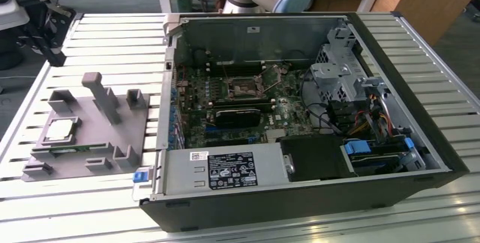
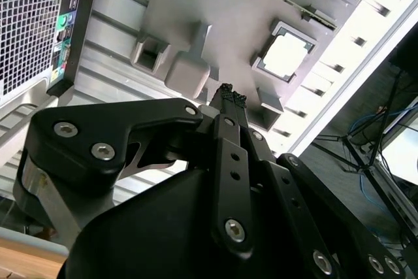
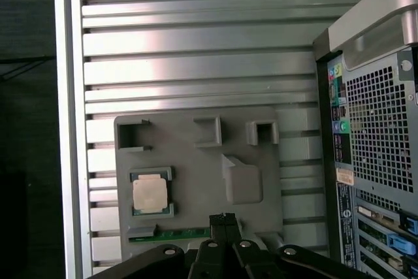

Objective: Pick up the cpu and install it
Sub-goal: 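Reach for the cpu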

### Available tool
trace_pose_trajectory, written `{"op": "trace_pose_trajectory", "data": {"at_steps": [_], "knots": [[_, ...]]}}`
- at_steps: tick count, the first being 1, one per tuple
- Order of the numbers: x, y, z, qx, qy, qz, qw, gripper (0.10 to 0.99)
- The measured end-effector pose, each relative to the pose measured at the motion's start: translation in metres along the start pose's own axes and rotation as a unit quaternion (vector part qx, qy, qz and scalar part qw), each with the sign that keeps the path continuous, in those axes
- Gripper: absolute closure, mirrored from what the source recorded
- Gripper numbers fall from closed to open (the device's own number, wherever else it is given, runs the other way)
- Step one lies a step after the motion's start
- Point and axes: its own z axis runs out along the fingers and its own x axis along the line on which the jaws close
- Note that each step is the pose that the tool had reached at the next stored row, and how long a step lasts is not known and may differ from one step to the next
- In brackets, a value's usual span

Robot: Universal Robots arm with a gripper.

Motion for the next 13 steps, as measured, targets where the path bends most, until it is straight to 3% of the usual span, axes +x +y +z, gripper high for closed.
{"op": "trace_pose_trajectory", "data": {"at_steps": [13], "knots": [[0.0223,-0.0022,0.0012,0.0,0.0,0.0,1.0,0.98]]}}
